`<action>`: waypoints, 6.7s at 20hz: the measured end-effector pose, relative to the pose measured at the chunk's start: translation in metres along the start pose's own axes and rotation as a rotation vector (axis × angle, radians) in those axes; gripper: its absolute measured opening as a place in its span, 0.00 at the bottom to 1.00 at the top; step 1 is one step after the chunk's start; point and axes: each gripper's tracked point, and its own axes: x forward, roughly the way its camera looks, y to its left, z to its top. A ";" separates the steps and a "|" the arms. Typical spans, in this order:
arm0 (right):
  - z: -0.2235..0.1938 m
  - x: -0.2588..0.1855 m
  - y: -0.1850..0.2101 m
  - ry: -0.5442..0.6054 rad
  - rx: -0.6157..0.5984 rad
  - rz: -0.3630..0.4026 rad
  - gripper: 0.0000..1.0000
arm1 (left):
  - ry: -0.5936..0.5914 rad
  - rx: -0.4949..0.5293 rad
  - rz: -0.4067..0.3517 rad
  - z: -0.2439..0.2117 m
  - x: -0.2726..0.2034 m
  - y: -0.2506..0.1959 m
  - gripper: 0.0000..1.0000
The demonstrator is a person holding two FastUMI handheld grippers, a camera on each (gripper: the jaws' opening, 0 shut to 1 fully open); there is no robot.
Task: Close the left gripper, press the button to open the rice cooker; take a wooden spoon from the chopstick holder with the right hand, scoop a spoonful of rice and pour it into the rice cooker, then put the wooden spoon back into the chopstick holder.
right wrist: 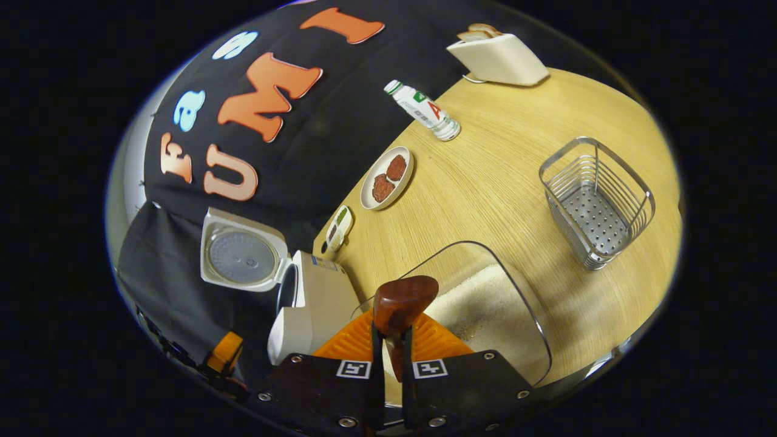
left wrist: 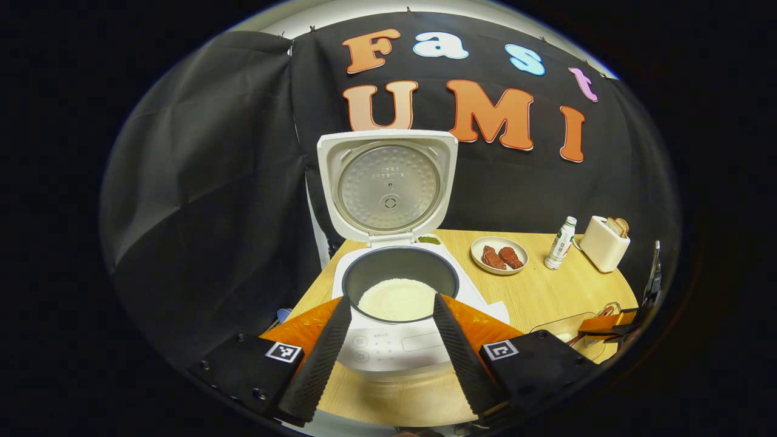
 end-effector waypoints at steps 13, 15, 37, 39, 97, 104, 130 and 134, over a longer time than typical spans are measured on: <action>0.074 -0.047 0.025 -0.070 0.279 0.242 0.11 | -0.064 -0.009 0.040 0.021 -0.002 -0.014 0.89; 0.082 -0.047 0.046 -0.069 0.293 0.285 0.11 | -0.079 -0.015 0.058 0.025 -0.003 -0.007 0.89; 0.051 0.079 0.288 0.054 0.064 0.336 0.11 | -0.251 -0.024 0.402 0.002 -0.096 0.147 1.00; 0.050 0.089 0.307 0.036 -0.007 0.337 0.11 | -0.243 -0.038 0.433 -0.005 -0.103 0.157 1.00; 0.029 0.029 0.393 -0.369 -1.101 0.421 0.11 | -0.178 -0.009 0.448 -0.012 -0.094 0.161 1.00; 0.104 -0.009 0.261 -0.356 -0.903 0.241 0.11 | -0.167 0.020 0.333 0.002 -0.068 0.096 1.00; 0.170 -0.076 -0.125 -0.330 -0.307 -0.233 0.18 | -0.111 -0.052 0.170 0.049 -0.014 -0.033 1.00; 0.156 -0.071 -0.135 -0.236 -0.257 -0.246 0.31 | -0.145 -0.068 0.172 0.096 0.006 -0.021 0.99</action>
